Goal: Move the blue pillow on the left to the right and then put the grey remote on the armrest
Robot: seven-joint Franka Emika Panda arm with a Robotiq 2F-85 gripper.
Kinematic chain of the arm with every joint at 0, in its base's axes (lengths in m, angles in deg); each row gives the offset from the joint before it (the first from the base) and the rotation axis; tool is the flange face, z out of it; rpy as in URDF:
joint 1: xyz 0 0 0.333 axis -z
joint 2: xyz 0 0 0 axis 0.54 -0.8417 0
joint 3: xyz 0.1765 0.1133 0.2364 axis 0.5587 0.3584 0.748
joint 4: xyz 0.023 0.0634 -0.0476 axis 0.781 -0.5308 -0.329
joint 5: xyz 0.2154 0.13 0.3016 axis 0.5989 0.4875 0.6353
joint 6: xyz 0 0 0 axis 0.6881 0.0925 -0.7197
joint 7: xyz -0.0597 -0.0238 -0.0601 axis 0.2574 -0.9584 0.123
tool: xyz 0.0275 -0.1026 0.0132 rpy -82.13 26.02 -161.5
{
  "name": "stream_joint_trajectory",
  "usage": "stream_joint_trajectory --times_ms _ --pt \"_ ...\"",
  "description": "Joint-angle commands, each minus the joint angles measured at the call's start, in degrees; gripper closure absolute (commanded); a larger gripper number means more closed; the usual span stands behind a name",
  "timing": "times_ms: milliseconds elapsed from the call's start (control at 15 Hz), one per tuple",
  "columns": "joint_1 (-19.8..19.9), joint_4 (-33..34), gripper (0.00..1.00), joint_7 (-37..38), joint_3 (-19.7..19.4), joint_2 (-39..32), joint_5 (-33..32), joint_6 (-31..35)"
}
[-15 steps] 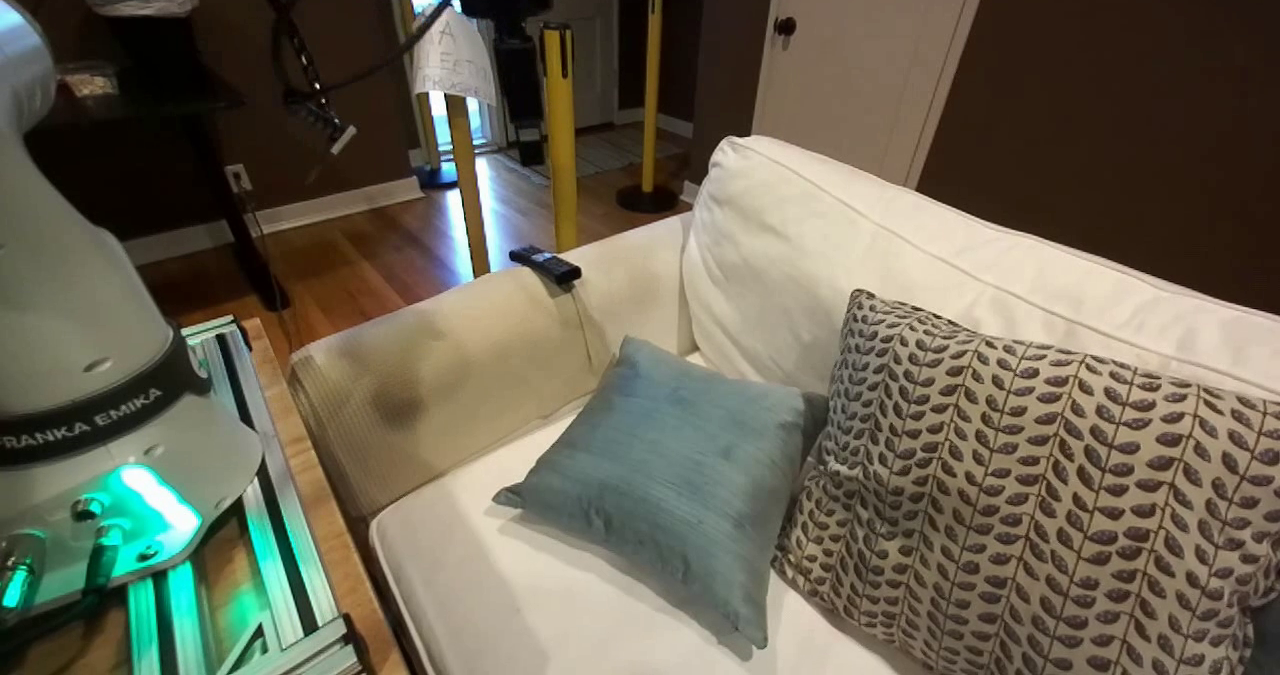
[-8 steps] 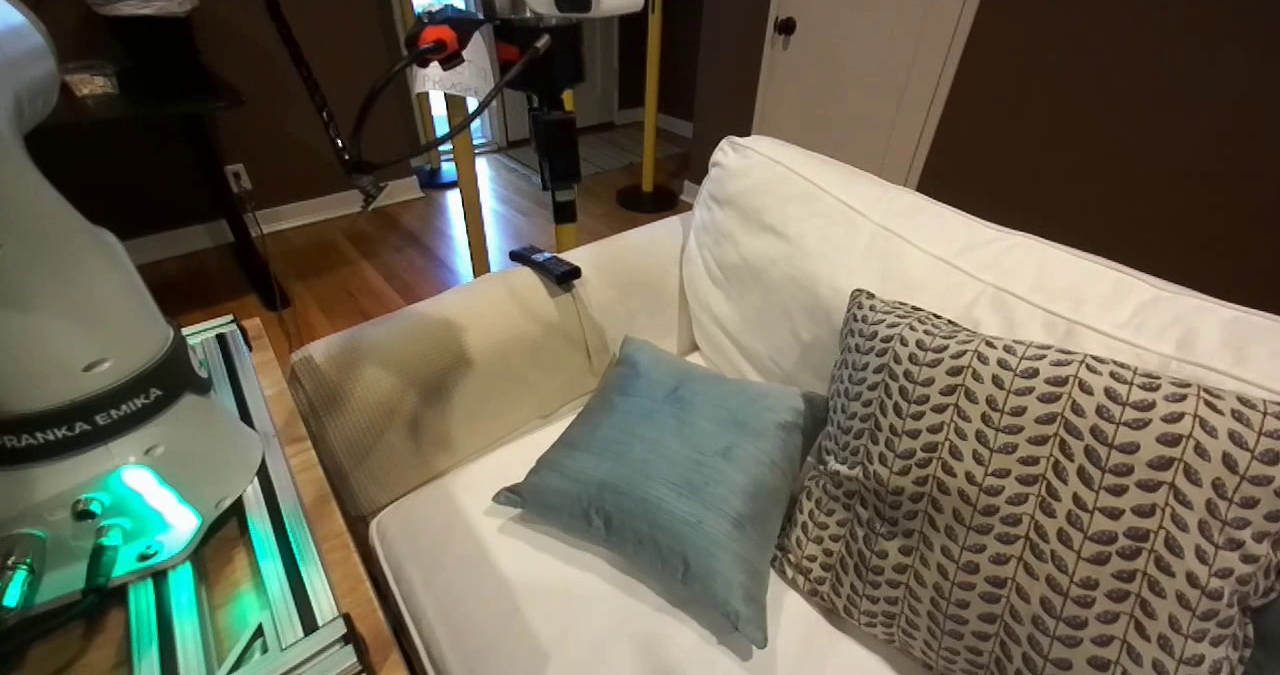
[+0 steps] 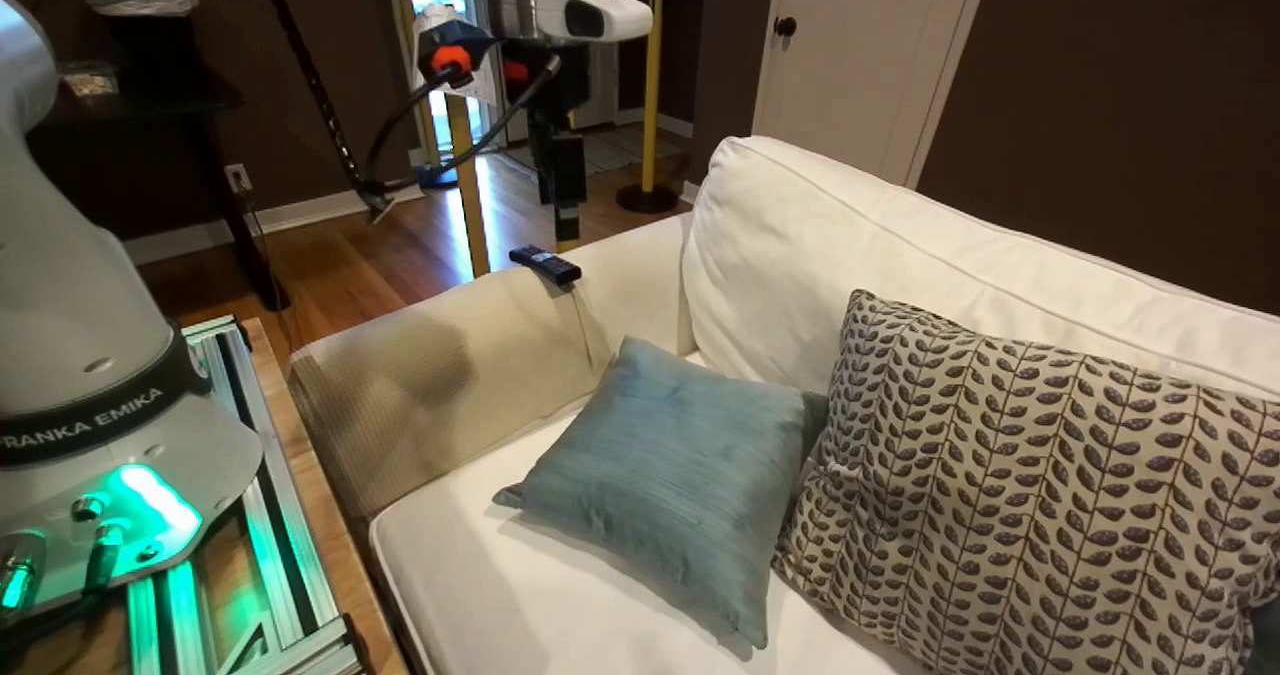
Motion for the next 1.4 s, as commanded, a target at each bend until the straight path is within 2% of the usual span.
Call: stream_joint_trajectory --times_ms 0,333,800,1333 --pt "-0.3 2.5 0.0 -4.8 -3.9 -10.6 0.5 6.1" --pt "-0.9 6.9 0.0 -8.6 -5.6 -23.5 -0.9 13.3" --pt "-1.6 17.2 0.0 -9.1 -6.4 -40.2 -0.2 14.6" --pt "-1.8 28.4 0.0 -8.1 -6.7 -54.3 1.9 18.9"
